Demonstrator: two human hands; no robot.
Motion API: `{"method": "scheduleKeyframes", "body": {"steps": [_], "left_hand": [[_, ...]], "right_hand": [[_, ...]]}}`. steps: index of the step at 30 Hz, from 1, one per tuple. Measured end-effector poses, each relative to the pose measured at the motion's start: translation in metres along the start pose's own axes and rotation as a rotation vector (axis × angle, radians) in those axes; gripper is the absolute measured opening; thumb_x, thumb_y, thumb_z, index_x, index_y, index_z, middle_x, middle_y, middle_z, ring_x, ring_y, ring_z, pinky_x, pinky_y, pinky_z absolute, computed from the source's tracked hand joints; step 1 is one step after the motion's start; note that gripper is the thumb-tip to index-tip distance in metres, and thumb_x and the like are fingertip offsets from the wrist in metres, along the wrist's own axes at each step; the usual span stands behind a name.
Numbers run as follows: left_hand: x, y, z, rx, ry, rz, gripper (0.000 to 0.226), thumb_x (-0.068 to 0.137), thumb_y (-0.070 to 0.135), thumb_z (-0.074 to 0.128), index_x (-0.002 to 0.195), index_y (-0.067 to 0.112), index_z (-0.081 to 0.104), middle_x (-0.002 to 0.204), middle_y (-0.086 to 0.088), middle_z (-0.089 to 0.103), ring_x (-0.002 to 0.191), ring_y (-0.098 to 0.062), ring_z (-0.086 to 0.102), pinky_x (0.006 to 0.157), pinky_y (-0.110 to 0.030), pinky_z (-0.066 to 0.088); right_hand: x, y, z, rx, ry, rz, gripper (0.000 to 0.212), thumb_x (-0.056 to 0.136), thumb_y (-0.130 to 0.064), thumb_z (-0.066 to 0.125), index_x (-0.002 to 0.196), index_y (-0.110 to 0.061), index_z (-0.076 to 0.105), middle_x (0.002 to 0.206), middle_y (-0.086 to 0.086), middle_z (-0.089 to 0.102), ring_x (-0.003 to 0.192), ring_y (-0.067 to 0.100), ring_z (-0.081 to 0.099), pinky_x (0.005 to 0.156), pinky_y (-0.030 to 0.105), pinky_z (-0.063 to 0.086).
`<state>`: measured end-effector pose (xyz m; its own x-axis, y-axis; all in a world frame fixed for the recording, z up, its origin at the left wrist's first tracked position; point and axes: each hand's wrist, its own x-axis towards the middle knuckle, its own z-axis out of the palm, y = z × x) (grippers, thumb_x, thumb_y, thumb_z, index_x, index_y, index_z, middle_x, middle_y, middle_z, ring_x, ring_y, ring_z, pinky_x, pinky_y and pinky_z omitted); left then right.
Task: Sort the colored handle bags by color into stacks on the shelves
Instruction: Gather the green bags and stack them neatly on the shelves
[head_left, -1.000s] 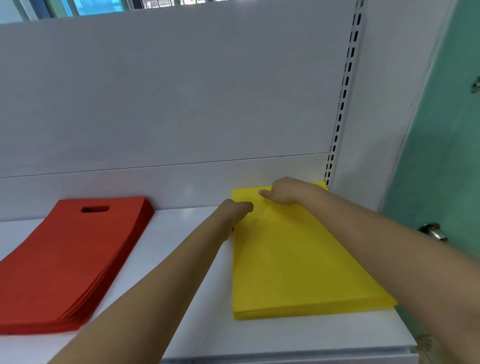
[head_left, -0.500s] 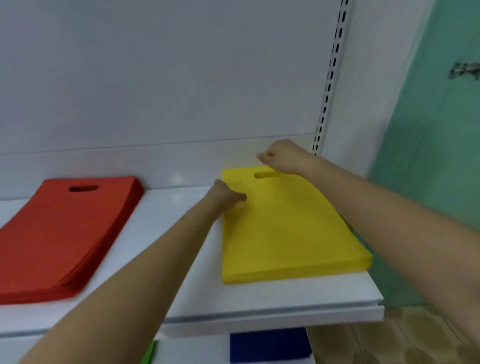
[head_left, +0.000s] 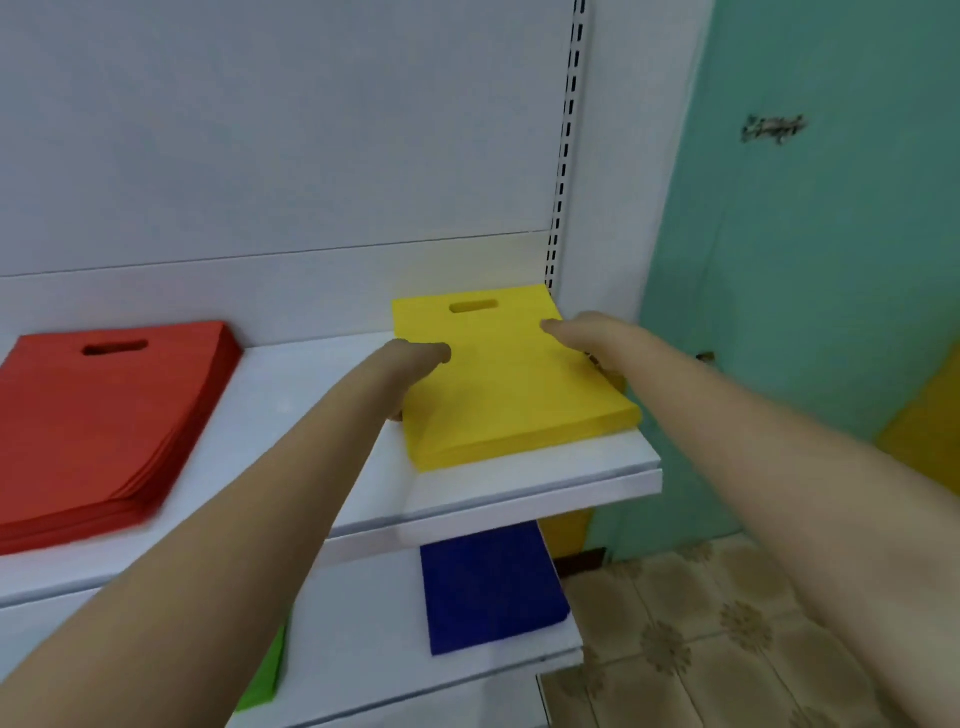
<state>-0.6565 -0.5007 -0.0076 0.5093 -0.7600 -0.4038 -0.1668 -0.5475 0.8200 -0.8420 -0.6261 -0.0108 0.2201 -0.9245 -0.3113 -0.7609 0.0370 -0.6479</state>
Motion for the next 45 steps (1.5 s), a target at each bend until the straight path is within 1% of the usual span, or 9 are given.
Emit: {"method": "scheduleKeyframes", "body": {"steps": [5, 7, 10, 14, 20, 24, 30, 35, 45], "left_hand": [[-0.053, -0.031, -0.003, 0.206, 0.261, 0.409, 0.070, 0.095, 0.036, 0.056, 0.150, 0.007, 0.024, 0.145, -0.017, 0.042, 0.130, -0.032, 0.044, 0.101, -0.039, 0.040], [-0.094, -0.069, 0.001, 0.081, 0.290, 0.731, 0.040, 0.095, 0.025, 0.054, 0.134, 0.016, 0.050, 0.118, -0.007, 0.061, 0.102, -0.017, 0.058, 0.084, -0.031, 0.046], [-0.134, -0.148, 0.017, 0.073, 0.071, 0.913, 0.021, 0.089, 0.010, 0.049, 0.086, 0.025, 0.063, 0.069, 0.008, 0.059, 0.059, -0.008, 0.050, 0.058, -0.028, 0.041], [-0.108, -0.249, 0.052, 0.284, -0.176, 0.641, 0.025, 0.091, 0.012, 0.050, 0.081, 0.029, 0.066, 0.070, 0.014, 0.064, 0.066, -0.007, 0.060, 0.063, -0.029, 0.051], [-0.019, -0.345, 0.096, 0.087, -0.111, 0.014, 0.025, 0.103, 0.027, 0.039, 0.084, 0.017, 0.052, 0.100, -0.008, 0.058, 0.096, -0.026, 0.055, 0.081, -0.030, 0.041], [0.053, -0.386, 0.129, 0.102, -0.022, -0.198, 0.050, 0.105, 0.039, 0.032, 0.141, 0.005, 0.042, 0.139, -0.008, 0.048, 0.127, -0.029, 0.045, 0.101, -0.032, 0.033], [0.135, -0.422, 0.169, -0.118, 0.047, -0.421, 0.066, 0.103, 0.053, 0.024, 0.155, 0.014, 0.016, 0.159, -0.009, 0.025, 0.142, -0.031, 0.031, 0.118, -0.047, 0.025], [0.177, -0.437, 0.186, -0.196, 0.066, -0.465, 0.093, 0.075, 0.076, 0.025, 0.149, 0.019, 0.034, 0.149, -0.008, 0.043, 0.131, -0.032, 0.045, 0.111, -0.051, 0.035], [0.167, -0.414, 0.204, 0.040, 0.117, -0.433, 0.071, 0.096, 0.058, 0.032, 0.144, 0.006, 0.039, 0.140, -0.016, 0.045, 0.121, -0.034, 0.049, 0.106, -0.046, 0.041]], "right_hand": [[-0.049, 0.019, -0.009, 0.152, 0.373, -0.044, 0.063, 0.102, -0.045, 0.034, 0.141, 0.005, 0.038, 0.147, 0.023, 0.040, 0.133, 0.036, 0.042, 0.105, 0.036, 0.035], [-0.071, 0.050, -0.001, 0.205, 0.592, -0.091, 0.052, 0.096, -0.041, 0.036, 0.114, 0.000, 0.063, 0.121, 0.025, 0.061, 0.112, 0.036, 0.058, 0.092, 0.038, 0.045], [-0.075, 0.140, 0.025, 0.332, 0.734, 0.073, 0.047, 0.074, -0.046, 0.035, 0.074, -0.007, 0.061, 0.089, 0.020, 0.070, 0.085, 0.036, 0.068, 0.078, 0.046, 0.056], [-0.046, 0.270, 0.095, 0.399, 0.442, 0.361, 0.034, 0.069, -0.037, 0.050, 0.090, -0.014, 0.063, 0.105, 0.014, 0.067, 0.100, 0.032, 0.066, 0.089, 0.045, 0.055], [-0.075, 0.259, 0.206, 0.162, 0.061, 0.326, 0.021, 0.096, -0.022, 0.045, 0.107, -0.011, 0.059, 0.103, 0.008, 0.056, 0.098, 0.023, 0.052, 0.085, 0.030, 0.041], [-0.004, 0.291, 0.270, 0.161, -0.088, 0.274, 0.040, 0.095, -0.038, 0.045, 0.118, -0.007, 0.057, 0.115, 0.014, 0.061, 0.105, 0.028, 0.057, 0.081, 0.031, 0.041], [0.079, 0.348, 0.331, 0.158, -0.155, 0.271, 0.071, 0.086, -0.065, 0.046, 0.137, -0.015, 0.045, 0.131, 0.003, 0.049, 0.124, 0.028, 0.045, 0.110, 0.044, 0.034], [0.097, 0.351, 0.348, 0.305, -0.159, 0.316, 0.061, 0.095, -0.052, 0.050, 0.139, -0.011, 0.044, 0.127, 0.002, 0.049, 0.124, 0.026, 0.045, 0.096, 0.027, 0.033], [0.102, 0.354, 0.336, 0.308, -0.166, 0.297, 0.047, 0.094, -0.046, 0.055, 0.129, -0.015, 0.050, 0.138, 0.008, 0.049, 0.118, 0.027, 0.047, 0.099, 0.032, 0.035]]}}
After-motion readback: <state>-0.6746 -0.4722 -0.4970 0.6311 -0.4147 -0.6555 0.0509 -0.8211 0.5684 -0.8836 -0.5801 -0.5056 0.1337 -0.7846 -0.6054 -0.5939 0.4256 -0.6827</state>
